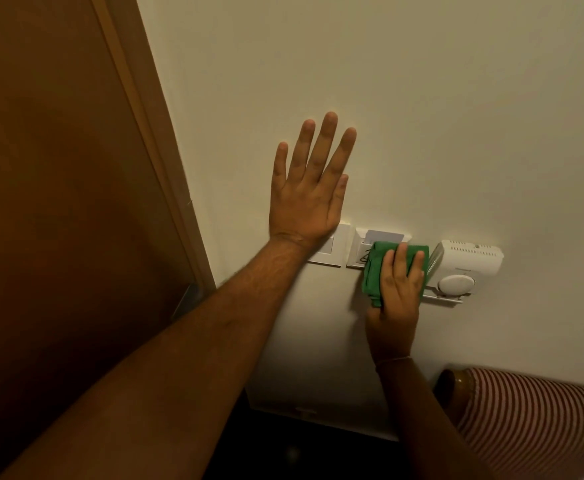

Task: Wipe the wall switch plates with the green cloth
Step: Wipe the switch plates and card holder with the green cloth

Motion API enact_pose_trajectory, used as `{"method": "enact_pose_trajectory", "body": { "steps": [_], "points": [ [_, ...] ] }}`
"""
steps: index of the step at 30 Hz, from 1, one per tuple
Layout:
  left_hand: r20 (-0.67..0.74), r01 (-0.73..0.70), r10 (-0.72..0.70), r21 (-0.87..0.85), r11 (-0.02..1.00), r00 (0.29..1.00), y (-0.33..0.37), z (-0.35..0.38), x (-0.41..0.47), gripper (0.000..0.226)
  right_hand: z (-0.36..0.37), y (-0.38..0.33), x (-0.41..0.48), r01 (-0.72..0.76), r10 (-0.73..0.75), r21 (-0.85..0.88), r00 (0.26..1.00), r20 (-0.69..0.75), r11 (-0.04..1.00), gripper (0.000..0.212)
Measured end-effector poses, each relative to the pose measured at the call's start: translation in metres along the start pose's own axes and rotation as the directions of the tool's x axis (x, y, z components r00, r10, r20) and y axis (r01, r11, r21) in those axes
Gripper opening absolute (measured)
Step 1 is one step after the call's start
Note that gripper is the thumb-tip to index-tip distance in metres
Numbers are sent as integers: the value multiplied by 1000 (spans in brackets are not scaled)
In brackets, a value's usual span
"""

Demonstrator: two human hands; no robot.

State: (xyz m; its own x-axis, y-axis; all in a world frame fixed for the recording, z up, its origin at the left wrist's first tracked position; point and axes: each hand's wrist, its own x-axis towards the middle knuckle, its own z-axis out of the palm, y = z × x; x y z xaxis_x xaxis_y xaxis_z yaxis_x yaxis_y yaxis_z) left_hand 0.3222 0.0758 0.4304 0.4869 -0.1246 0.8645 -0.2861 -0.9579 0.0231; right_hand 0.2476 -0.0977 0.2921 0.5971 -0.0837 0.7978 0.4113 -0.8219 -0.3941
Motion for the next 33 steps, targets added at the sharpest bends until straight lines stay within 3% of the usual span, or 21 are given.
{"method": "enact_pose_trajectory", "body": {
  "steps": [6,15,22,33],
  "points": [
    [-5,4,-4,8,1000,1000,0,-2,0,64,5,19,-29,60,-51,-70,991,122,996,60],
    [-24,10,-10,21,1000,1000,2,-3,-1,63,-7,-2,3,102,-97,-63,992,80,993,55],
    [-30,-2,2,8,1000,1000,1,-6,-1,63,-10,19,-3,254,-220,-138,949,226,957,62],
    [-13,8,-8,3,1000,1000,2,-7,-2,64,-6,24,-16,309,-252,-151,917,311,939,68]
  ]
}}
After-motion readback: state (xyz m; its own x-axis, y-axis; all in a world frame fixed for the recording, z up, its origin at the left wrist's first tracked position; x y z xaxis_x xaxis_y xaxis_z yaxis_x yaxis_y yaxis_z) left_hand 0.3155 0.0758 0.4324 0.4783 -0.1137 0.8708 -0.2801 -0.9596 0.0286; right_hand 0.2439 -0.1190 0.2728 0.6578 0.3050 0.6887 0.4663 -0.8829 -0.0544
